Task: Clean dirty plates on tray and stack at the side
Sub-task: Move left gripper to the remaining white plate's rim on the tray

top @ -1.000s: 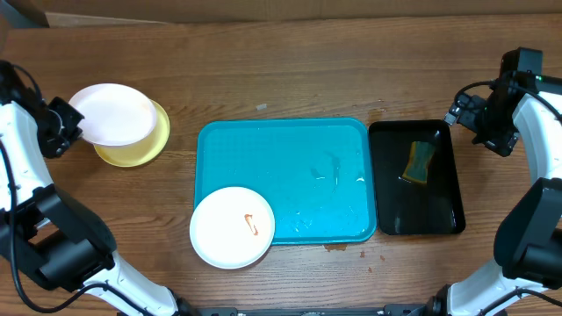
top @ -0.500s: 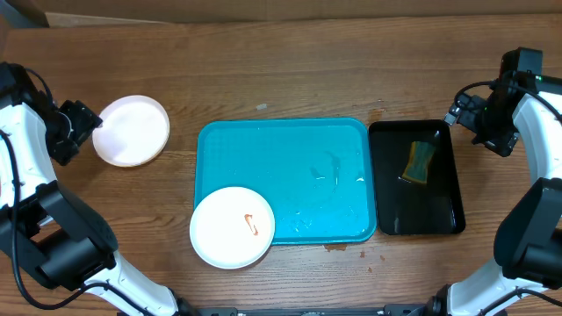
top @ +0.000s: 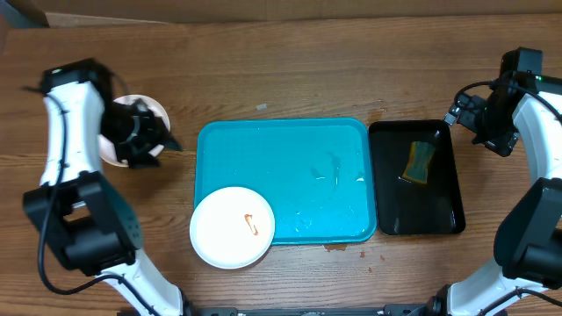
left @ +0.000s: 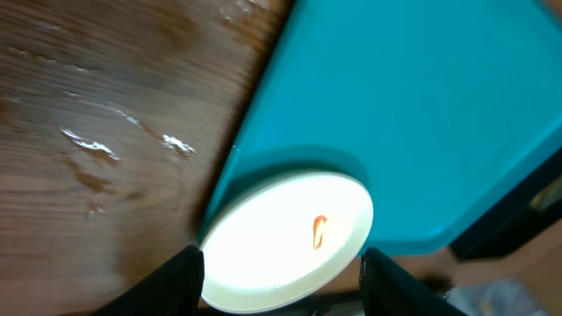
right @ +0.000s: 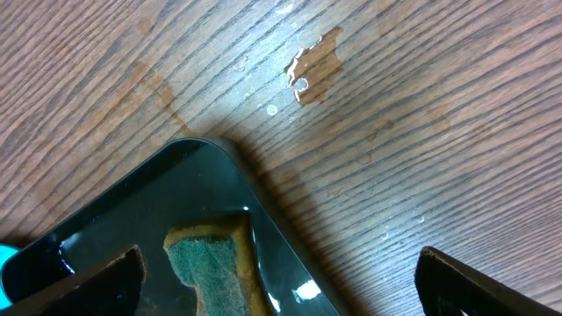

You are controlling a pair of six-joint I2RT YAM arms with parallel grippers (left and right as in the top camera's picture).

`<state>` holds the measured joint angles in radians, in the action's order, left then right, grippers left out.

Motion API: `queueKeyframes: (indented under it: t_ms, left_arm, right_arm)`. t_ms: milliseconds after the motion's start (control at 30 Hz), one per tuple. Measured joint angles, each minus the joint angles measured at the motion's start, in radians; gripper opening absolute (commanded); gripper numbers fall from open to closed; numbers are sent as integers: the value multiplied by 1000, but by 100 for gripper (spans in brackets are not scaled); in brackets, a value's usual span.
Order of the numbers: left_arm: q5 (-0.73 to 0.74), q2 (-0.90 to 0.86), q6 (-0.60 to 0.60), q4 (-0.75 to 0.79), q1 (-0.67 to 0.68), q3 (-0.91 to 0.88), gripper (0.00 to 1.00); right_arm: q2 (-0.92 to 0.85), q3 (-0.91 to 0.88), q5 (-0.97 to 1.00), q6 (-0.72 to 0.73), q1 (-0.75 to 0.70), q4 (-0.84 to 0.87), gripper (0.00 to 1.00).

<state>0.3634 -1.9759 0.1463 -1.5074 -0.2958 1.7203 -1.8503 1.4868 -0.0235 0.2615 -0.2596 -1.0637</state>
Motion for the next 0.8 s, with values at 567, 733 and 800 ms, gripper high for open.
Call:
queueKeyframes:
  t_ms: [567,733,800]
  left_arm:
    - [-8,55,-48,-153,448,-8,52]
    - [-74,195,36,-127,531,-99,54]
    - [-109,269,97,-98,558,-170,53]
  right_arm:
    - [0,0,1,0,0,0,100]
    - [0,0,1,0,0,-1,100]
    - [0,0,1,0,0,1,100]
